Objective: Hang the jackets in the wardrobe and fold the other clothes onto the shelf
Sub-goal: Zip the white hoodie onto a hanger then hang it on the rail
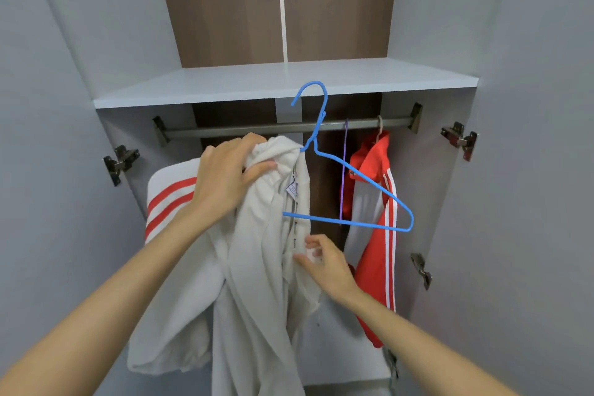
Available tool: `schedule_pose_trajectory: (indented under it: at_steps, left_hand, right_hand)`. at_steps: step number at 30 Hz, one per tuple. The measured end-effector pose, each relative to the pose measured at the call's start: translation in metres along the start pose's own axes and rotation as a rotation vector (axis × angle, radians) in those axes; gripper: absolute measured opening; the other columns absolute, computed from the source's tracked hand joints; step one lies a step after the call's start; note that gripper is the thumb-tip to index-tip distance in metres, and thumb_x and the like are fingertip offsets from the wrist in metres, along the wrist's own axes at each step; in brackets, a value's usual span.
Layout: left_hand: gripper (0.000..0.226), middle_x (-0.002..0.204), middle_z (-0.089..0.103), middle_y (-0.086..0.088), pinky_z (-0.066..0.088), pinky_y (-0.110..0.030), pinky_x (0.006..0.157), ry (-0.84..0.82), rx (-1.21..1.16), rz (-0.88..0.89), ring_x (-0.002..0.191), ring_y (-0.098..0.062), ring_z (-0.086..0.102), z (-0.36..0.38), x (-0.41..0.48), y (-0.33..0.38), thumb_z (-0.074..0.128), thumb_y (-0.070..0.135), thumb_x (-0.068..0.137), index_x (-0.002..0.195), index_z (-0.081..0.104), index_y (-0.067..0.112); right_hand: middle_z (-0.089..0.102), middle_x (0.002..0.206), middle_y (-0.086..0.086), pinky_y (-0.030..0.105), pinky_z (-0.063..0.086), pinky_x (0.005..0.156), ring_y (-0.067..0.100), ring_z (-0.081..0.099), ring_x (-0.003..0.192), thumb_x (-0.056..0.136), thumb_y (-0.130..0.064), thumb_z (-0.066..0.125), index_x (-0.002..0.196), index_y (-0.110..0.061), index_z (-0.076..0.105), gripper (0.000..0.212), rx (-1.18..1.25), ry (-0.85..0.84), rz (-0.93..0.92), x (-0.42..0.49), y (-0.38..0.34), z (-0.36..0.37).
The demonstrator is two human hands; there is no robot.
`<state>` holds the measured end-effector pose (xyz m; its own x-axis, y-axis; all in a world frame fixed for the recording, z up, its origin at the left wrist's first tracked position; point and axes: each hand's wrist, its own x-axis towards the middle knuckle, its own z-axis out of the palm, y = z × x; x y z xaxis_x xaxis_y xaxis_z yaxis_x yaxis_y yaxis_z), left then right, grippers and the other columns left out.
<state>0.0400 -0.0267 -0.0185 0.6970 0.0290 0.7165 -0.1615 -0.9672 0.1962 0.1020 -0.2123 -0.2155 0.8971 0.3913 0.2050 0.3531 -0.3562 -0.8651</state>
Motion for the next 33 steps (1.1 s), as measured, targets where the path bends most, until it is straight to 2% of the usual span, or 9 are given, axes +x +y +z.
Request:
schedule_pose_trajectory:
  at_steps: [4,11,15,19,22,24,26,29,33]
  left_hand:
    - [0.03,0.094,0.064,0.011,0.028,-0.033,0.076,0.016,-0.083,-0.059,0.089,-0.017,0.055,-0.018,-0.002,-0.007,0.054,0.052,0.089,0.104,0.058,0.027]
    - [0.021,0.094,0.059,0.017,0.041,-0.054,0.098,-0.002,-0.303,-0.222,0.094,-0.02,0.057,-0.031,-0.003,-0.014,0.063,0.038,0.091,0.106,0.057,0.024]
    - [0.024,0.1,0.062,0.01,0.046,-0.044,0.092,-0.021,-0.401,-0.235,0.095,-0.016,0.058,-0.027,-0.002,-0.011,0.064,0.033,0.091,0.109,0.06,0.018]
    - [0.024,0.094,0.06,0.018,0.044,-0.028,0.076,-0.036,-0.462,-0.229,0.087,-0.007,0.056,-0.022,0.001,-0.01,0.063,0.035,0.091,0.11,0.06,0.021]
    - [0.021,0.093,0.06,0.018,0.044,-0.029,0.077,-0.026,-0.451,-0.232,0.087,-0.009,0.056,-0.021,0.001,-0.02,0.063,0.035,0.091,0.107,0.059,0.023]
    - [0.016,0.091,0.06,0.017,0.044,-0.035,0.08,-0.041,-0.443,-0.235,0.086,-0.01,0.055,-0.021,-0.003,-0.035,0.064,0.034,0.09,0.102,0.059,0.024]
    - [0.013,0.09,0.06,0.018,0.042,-0.042,0.089,-0.073,-0.408,-0.233,0.086,-0.008,0.054,-0.021,-0.009,-0.052,0.066,0.034,0.09,0.099,0.059,0.027]
    - [0.012,0.091,0.061,0.023,0.039,-0.045,0.094,-0.079,-0.347,-0.244,0.086,0.001,0.054,-0.019,-0.02,-0.078,0.068,0.038,0.087,0.094,0.058,0.037]
    - [0.014,0.092,0.064,0.022,0.039,-0.038,0.089,-0.133,-0.373,-0.255,0.089,-0.007,0.057,-0.018,-0.031,-0.103,0.069,0.041,0.081,0.091,0.06,0.044]
  right_hand:
    - [0.048,0.127,-0.001,0.027,0.043,0.099,0.012,0.051,0.114,0.087,-0.028,0.069,0.13,-0.015,0.046,0.05,-0.076,0.024,0.027,0.016,-0.003,0.021]
    - [0.053,0.115,-0.002,0.011,0.042,0.073,0.006,0.054,0.092,0.089,-0.038,0.066,0.11,-0.024,0.052,0.029,-0.083,-0.03,0.034,0.034,0.0,0.032]
    - [0.052,0.105,-0.014,0.008,0.041,0.071,0.002,0.055,0.092,0.086,-0.038,0.068,0.108,-0.031,0.05,0.03,0.058,0.015,-0.004,0.039,-0.014,0.044]
    - [0.058,0.087,-0.014,0.003,0.042,0.064,0.003,0.057,0.079,0.094,-0.025,0.061,0.097,-0.024,0.055,0.007,0.087,0.085,-0.03,0.04,-0.019,0.049]
    - [0.059,0.079,-0.003,0.014,0.041,0.056,0.016,0.057,0.071,0.099,-0.018,0.05,0.094,-0.015,0.05,0.007,0.062,0.147,0.013,0.04,-0.014,0.034]
    - [0.06,0.084,0.008,0.034,0.044,0.067,0.028,0.059,0.079,0.101,-0.019,0.045,0.099,-0.008,0.048,0.011,0.032,0.198,0.062,0.041,-0.007,0.014]
    - [0.059,0.084,0.01,0.035,0.041,0.07,0.032,0.058,0.082,0.102,-0.018,0.043,0.108,-0.003,0.05,0.017,0.013,0.233,0.043,0.042,0.0,-0.009]
    - [0.059,0.086,0.008,0.022,0.039,0.069,0.02,0.056,0.08,0.101,-0.011,0.047,0.104,-0.001,0.055,0.013,0.095,0.325,-0.045,0.042,-0.004,-0.042]
    - [0.058,0.082,-0.003,0.014,0.043,0.069,0.0,0.053,0.072,0.098,-0.008,0.053,0.099,-0.002,0.061,0.01,0.111,0.306,-0.169,0.046,-0.016,-0.078]
